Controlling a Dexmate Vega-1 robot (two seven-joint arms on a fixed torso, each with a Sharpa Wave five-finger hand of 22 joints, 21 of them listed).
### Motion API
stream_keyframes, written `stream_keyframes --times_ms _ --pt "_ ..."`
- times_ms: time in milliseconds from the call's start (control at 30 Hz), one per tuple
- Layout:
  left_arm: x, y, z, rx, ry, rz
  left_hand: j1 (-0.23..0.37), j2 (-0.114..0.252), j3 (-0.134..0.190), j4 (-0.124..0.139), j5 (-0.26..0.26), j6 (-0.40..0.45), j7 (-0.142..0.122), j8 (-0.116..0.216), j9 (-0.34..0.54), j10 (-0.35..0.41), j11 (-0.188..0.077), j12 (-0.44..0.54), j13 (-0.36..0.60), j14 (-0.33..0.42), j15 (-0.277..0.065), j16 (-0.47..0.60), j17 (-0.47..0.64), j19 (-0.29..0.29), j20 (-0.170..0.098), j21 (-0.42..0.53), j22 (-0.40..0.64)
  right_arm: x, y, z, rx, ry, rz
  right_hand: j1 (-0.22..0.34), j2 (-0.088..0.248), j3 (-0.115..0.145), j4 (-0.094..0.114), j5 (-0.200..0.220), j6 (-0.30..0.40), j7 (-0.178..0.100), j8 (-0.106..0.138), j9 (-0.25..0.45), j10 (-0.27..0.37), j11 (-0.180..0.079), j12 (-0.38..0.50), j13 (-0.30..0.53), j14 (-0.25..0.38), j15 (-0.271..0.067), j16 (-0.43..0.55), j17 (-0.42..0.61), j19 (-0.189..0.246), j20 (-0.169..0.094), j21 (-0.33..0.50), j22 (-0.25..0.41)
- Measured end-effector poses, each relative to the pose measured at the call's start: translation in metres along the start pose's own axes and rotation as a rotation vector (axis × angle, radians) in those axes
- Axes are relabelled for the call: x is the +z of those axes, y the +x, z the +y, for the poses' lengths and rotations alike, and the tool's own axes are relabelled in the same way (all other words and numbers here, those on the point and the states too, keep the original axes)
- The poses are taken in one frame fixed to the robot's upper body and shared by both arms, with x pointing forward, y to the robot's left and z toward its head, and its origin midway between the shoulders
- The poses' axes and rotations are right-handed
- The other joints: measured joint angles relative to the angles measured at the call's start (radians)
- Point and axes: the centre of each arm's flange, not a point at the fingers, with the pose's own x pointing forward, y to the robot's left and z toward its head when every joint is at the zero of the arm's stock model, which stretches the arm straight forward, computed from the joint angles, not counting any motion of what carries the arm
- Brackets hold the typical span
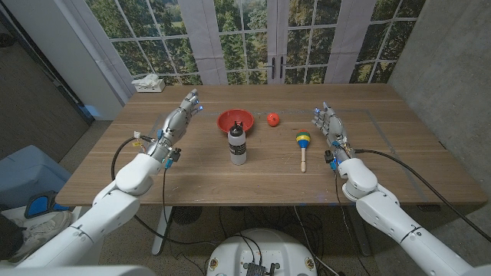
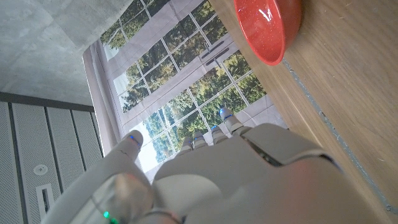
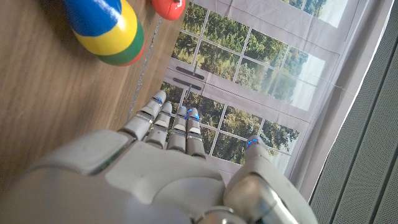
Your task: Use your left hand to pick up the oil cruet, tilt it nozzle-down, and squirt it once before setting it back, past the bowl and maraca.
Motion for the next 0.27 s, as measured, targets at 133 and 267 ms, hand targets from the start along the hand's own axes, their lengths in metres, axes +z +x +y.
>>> stream_keyframes --times_ms 133,267 --pt "-0.005 0.004 0.005 0.016 -0.04 0.001 0.0 0.0 0.026 0.01 0.006 0.003 0.003 0.0 0.0 -0.002 0.002 0.0 0.0 0.0 0.0 0.006 -0.001 0.0 0.0 -0.004 -0.005 0.0 -0.004 -0.002 -0.013 0.005 -0.003 0.0 0.0 0.0 0.0 0.0 0.0 0.0 0.0 0.0 0.0 0.0 0.0 0.0 0.0 0.0 0.0 -0.002 0.0 0.0 0.0 0.0" --pt "-0.012 0.01 0.01 0.029 -0.082 0.004 0.0 0.0 0.034 0.012 0.012 0.003 0.003 0.0 0.0 -0.005 0.005 0.0 0.0 0.0 0.0 0.007 -0.001 0.0 0.0 -0.005 -0.005 -0.003 -0.011 -0.003 -0.032 0.011 0.002 0.0 0.0 0.0 0.0 0.0 0.0 0.0 0.0 0.0 0.0 0.0 0.0 0.0 0.0 0.0 0.0 -0.003 0.0 0.0 0.0 0.0"
